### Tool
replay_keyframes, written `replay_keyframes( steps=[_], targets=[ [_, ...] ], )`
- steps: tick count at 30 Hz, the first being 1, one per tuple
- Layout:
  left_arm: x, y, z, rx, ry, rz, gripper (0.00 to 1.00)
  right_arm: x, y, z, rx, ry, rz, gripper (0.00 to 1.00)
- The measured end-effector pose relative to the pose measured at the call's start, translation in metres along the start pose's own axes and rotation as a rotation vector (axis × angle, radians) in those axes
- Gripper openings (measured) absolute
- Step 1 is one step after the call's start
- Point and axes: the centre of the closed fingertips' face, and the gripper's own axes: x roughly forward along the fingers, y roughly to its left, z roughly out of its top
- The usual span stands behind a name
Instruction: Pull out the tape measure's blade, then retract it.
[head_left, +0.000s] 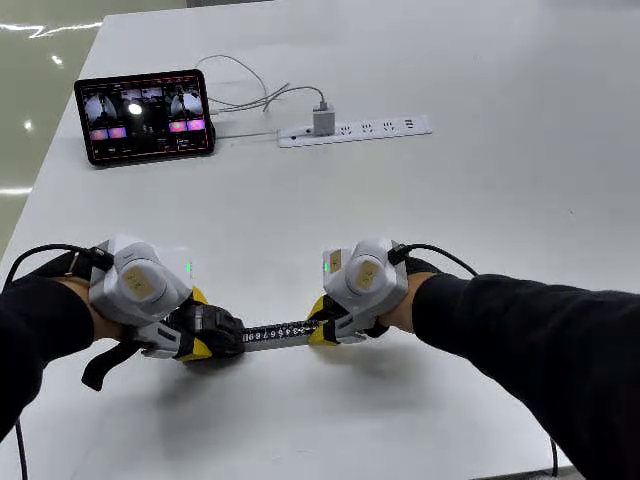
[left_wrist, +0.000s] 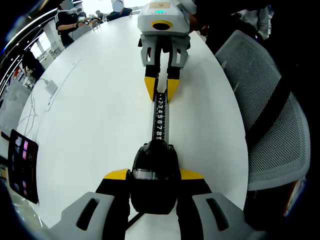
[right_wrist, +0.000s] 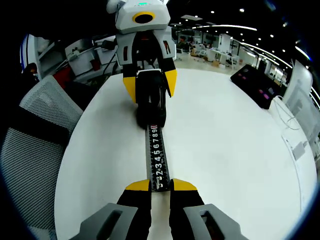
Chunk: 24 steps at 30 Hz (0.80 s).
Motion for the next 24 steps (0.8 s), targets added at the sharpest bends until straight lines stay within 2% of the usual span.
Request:
replay_keyframes(
  steps=[6, 24],
  targets=[
    [0.0005, 0.0000, 0.0002, -0.001, 0.002, -0.001, 0.30, -0.0041, -0.0009, -0.0039, -0.001, 0.012, 0.001, 0.09],
    [0.0007, -0.0005, 0.0006, -0.004, 0.001, 0.000, 0.30, -0.0101, -0.0008, -0.0101, 0.011, 0.003, -0.021, 0.09]
  ],
)
